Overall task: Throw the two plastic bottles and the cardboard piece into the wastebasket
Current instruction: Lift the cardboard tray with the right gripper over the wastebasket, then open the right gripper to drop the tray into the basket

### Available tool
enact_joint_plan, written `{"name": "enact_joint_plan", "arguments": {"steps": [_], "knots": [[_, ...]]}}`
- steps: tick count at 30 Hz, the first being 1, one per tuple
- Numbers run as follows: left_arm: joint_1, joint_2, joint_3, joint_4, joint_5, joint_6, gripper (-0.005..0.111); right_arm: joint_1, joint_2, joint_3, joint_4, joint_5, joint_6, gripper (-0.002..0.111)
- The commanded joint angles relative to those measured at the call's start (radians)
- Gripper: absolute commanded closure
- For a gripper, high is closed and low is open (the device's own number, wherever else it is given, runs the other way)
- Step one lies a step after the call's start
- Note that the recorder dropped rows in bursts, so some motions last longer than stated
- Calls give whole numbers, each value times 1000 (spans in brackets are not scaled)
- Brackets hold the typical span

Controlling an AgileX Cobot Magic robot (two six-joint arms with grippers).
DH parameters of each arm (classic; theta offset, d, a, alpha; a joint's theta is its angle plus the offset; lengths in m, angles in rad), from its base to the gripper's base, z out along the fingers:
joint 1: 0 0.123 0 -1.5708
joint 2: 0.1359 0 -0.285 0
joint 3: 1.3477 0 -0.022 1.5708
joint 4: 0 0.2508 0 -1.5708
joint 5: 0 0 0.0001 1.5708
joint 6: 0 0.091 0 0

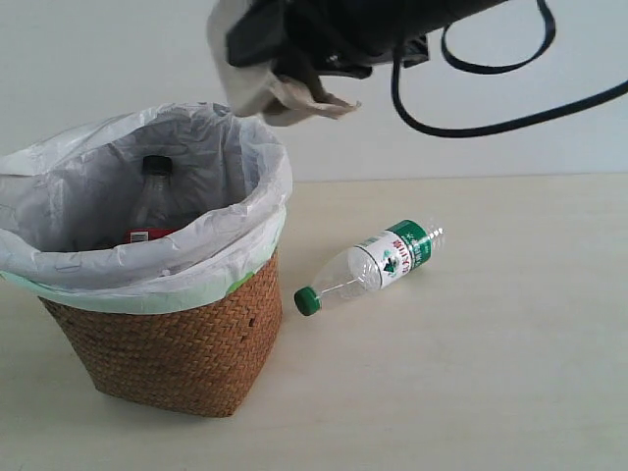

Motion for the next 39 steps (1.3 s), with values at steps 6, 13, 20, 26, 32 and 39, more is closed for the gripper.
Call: {"name": "enact_joint_plan", "arguments": {"steps": [6,13,20,26,32,39], "knots": [[3,-2,4,3,1,5,103,-153,-8,-6,-439,69,308,99],[3,-2,4,3,1,5,103,-177,-8,-6,-488,76,305,108],[3,-2,4,3,1,5,103,-177,-8,-6,-462,48,336,108],[3,-2,4,3,1,5,103,20,55,-125,382,-38,-209,52],[3,-2,4,3,1,5,103,9,80,-211,202,-67,-30,35],[3,-2,4,3,1,5,103,-92,80,-211,-349,85,337,35]]}}
